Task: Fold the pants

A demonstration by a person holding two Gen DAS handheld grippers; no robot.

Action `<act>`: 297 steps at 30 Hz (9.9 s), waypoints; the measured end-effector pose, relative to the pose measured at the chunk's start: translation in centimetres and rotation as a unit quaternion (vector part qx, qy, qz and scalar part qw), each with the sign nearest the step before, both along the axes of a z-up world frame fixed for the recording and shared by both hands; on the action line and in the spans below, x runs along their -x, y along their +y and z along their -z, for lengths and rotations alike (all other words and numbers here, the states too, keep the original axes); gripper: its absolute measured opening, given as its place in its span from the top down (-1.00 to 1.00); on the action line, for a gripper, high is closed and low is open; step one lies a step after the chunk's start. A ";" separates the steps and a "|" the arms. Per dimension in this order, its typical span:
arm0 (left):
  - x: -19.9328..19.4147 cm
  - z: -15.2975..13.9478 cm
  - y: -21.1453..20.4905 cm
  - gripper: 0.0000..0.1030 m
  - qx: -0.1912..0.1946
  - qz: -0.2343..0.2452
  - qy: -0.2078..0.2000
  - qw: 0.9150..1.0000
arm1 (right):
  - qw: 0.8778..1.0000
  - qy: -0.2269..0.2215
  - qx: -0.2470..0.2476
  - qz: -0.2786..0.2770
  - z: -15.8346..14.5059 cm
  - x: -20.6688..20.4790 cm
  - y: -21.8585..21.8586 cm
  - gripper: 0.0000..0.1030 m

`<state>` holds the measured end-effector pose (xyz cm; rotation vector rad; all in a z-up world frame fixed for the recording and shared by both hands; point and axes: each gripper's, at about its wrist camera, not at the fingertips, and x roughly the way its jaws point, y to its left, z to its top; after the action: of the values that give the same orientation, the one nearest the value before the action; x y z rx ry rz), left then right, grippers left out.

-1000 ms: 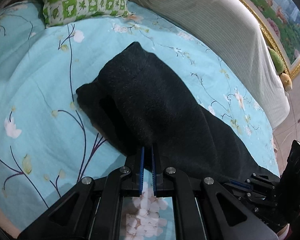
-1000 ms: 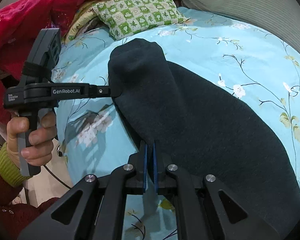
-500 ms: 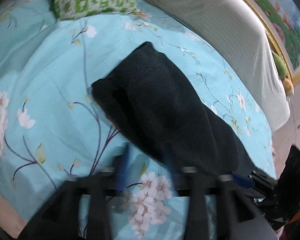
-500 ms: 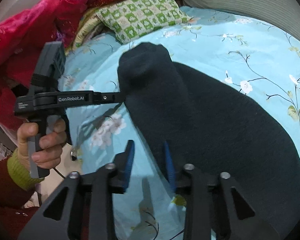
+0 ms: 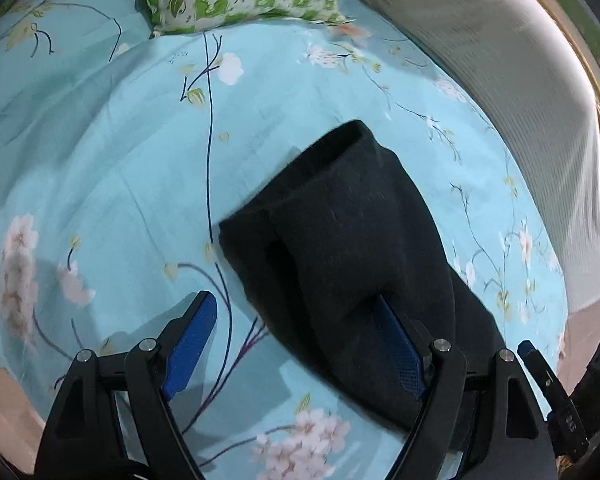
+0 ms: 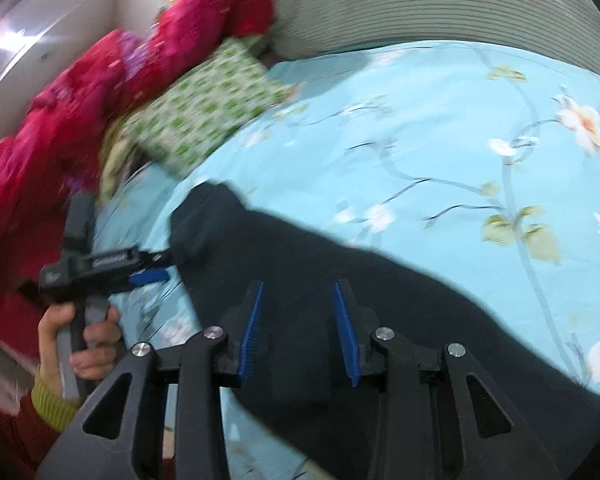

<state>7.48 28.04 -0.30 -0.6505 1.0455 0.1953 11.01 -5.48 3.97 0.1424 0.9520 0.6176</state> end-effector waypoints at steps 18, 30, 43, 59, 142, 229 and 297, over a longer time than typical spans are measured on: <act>-0.9 1.7 0.7 -0.54 0.001 0.004 -0.032 0.999 | 0.993 0.085 0.071 -0.043 5.8 -7.3 1.7 0.03; 1.9 -2.4 -0.3 0.64 -0.004 0.057 -0.133 0.989 | 0.997 -0.002 0.059 -0.041 1.5 -3.1 1.5 0.60; 3.2 -4.1 0.7 0.64 -0.029 0.084 -0.206 0.975 | 0.995 -0.070 0.072 -0.009 -0.5 -3.3 1.8 0.91; -0.2 2.4 2.3 0.37 -0.096 0.098 -0.130 0.982 | 0.988 -0.062 0.138 0.013 5.1 -5.7 3.2 0.58; -5.5 0.8 -62.6 -0.36 -0.068 0.750 -0.011 0.658 | 0.870 -0.034 -0.168 0.463 2.6 22.3 -32.9 0.81; -1.4 0.1 -19.6 -0.18 0.087 0.325 -0.105 0.936 | 0.990 0.029 -0.118 0.074 2.8 9.2 -8.8 0.34; 0.4 4.1 4.7 0.41 0.134 -0.044 -0.107 0.984 | 0.967 0.068 0.051 -0.239 6.0 -13.7 19.0 0.06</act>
<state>7.08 32.72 -4.39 -0.9416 0.8430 0.0589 24.73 13.50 -2.05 -0.1445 1.1586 1.0105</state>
